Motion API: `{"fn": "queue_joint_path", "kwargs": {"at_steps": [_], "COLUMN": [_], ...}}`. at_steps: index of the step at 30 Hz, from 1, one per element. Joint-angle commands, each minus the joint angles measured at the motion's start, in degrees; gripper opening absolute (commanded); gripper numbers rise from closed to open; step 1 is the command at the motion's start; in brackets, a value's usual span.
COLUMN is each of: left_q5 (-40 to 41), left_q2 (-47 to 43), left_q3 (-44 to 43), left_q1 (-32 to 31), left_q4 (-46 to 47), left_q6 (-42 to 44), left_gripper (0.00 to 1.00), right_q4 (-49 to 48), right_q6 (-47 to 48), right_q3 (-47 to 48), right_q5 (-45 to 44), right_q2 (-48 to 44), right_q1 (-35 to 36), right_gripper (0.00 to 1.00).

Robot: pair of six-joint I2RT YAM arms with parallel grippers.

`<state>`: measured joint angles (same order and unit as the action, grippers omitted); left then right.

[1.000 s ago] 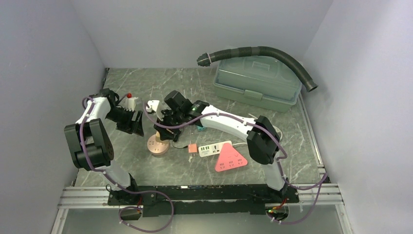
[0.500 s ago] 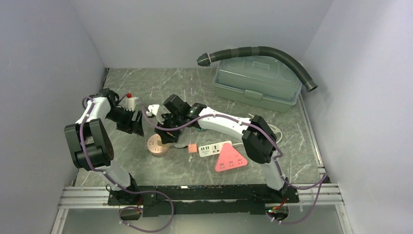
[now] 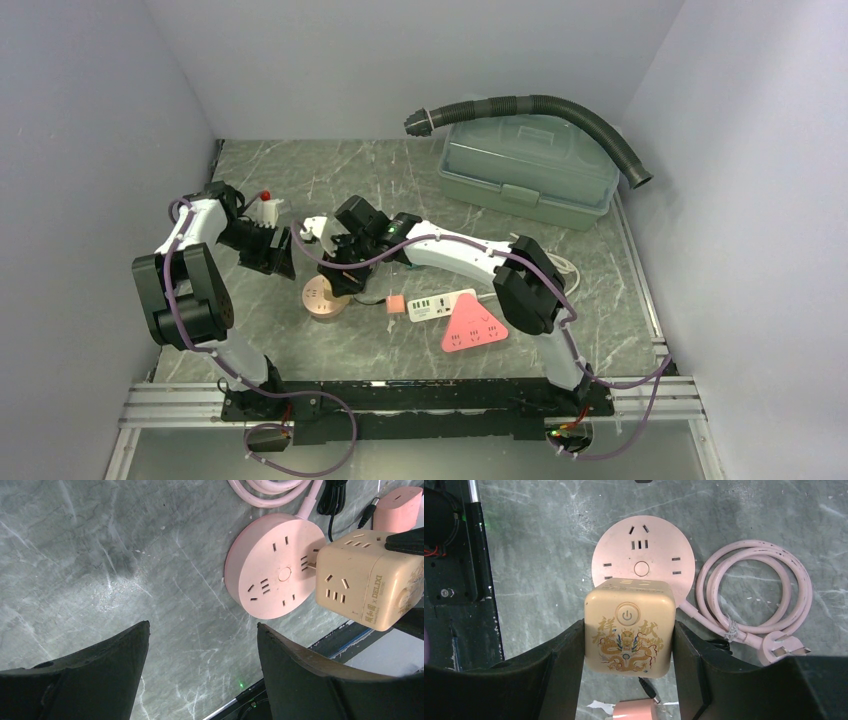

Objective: Insert the plug
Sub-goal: Insert the plug into the socket.

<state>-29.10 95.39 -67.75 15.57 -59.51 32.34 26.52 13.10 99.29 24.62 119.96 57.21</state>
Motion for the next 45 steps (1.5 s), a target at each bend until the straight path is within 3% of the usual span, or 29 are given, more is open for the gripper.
{"fn": "queue_joint_path", "kwargs": {"at_steps": [1,45], "left_q5": [-1.2,-1.0], "left_q2": [-1.4,-2.1], "left_q3": [-1.3,-1.0], "left_q1": [0.3,0.3], "left_q4": [-0.7,-0.4], "left_q6": [1.0,1.1], "left_gripper": [0.83,0.83], "right_q4": [-2.1,-0.4], "right_q6": [0.9,3.8], "right_q3": [1.8,2.6], "right_q5": [0.7,-0.5], "right_q2": [0.0,1.7], "right_q1": [0.4,0.4], "right_gripper": [0.00,0.00]}}
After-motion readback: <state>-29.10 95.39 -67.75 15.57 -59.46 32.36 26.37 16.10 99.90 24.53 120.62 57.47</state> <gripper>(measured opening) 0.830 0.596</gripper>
